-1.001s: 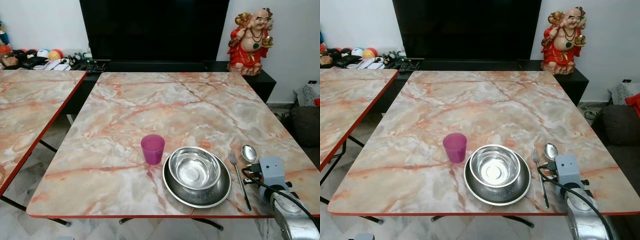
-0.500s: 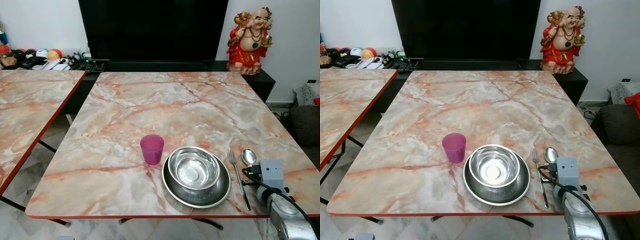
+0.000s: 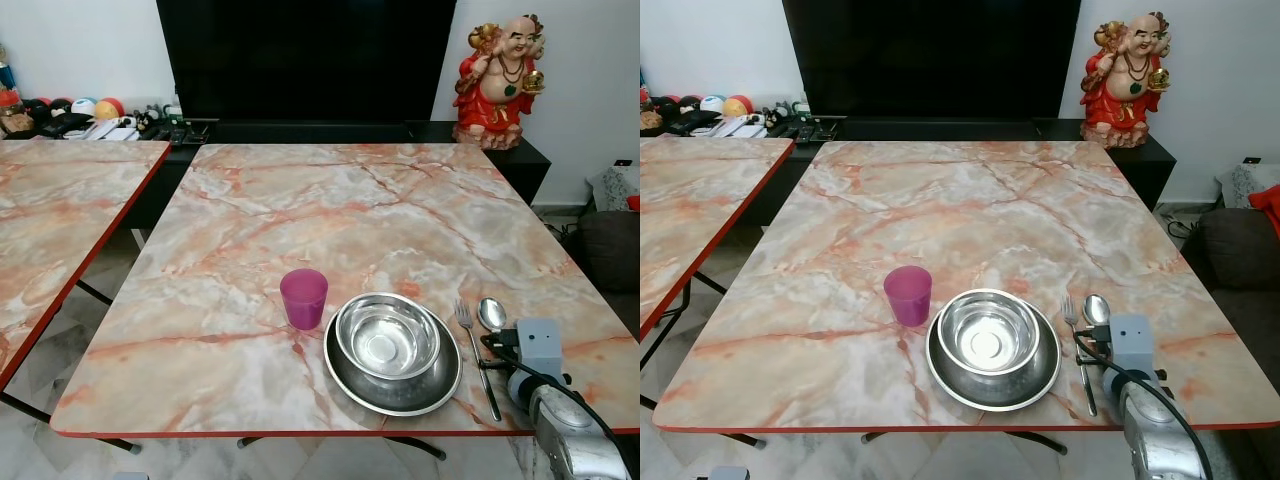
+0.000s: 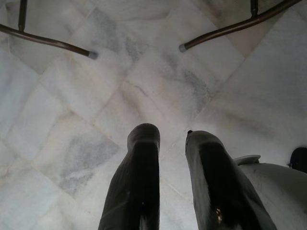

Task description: Setting the table

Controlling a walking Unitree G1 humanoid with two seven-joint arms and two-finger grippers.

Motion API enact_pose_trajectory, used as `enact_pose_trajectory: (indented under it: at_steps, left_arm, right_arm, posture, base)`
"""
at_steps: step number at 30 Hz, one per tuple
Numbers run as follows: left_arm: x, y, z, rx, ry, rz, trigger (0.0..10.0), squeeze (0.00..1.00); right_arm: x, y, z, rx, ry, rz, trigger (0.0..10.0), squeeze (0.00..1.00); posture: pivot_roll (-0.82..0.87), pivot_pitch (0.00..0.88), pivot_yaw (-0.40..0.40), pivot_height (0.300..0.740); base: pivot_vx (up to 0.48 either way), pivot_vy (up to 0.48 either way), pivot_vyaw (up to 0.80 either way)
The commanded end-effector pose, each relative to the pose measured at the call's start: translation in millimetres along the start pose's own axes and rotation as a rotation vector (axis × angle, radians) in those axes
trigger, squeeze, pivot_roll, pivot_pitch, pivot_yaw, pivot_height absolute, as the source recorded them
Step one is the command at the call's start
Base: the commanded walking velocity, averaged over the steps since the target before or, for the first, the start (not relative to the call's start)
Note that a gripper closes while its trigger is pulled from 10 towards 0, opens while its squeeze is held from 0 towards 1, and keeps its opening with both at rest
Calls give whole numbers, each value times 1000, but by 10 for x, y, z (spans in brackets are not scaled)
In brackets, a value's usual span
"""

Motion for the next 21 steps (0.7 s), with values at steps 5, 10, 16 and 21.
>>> enact_pose_trajectory:
  at_steps: [5, 10, 16, 21]
  left_arm:
    - [-60, -35, 16, -17, 18, 3, 10000, 0]
    - [-56, -31, 14, -16, 17, 3, 10000, 0]
    - [-52, -29, 13, -15, 16, 1, 10000, 0]
    - [-55, -30, 14, -15, 17, 1, 10000, 0]
  right_arm:
    - [-21, 5, -21, 1, 8, -2, 10000, 0]
    - [-11, -30, -26, -16, 2, -5, 10000, 0]
    - [-7, -71, -22, -33, 2, -1, 10000, 4]
    - [-6, -98, -20, -45, 2, 7, 10000, 161]
  posture:
    - [7, 26, 22, 740]
    - [6, 25, 22, 740]
    - [6, 24, 22, 740]
    - [6, 25, 23, 740]
  base:
    - [0, 0, 0]
    - [0, 0, 0]
    - [0, 0, 0]
    - [0, 0, 0]
Point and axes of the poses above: a point about 5 cm out from each wrist's last joint towards the gripper, its own z axis pointing back from the gripper into the wrist, its own y axis along the axis of the wrist's last joint, x = y × z, the point moved 4 cm from there along -z, pointing out of the wrist towards the gripper, and after that the axes turned 11 degrees about z, right-handed, at the moved point
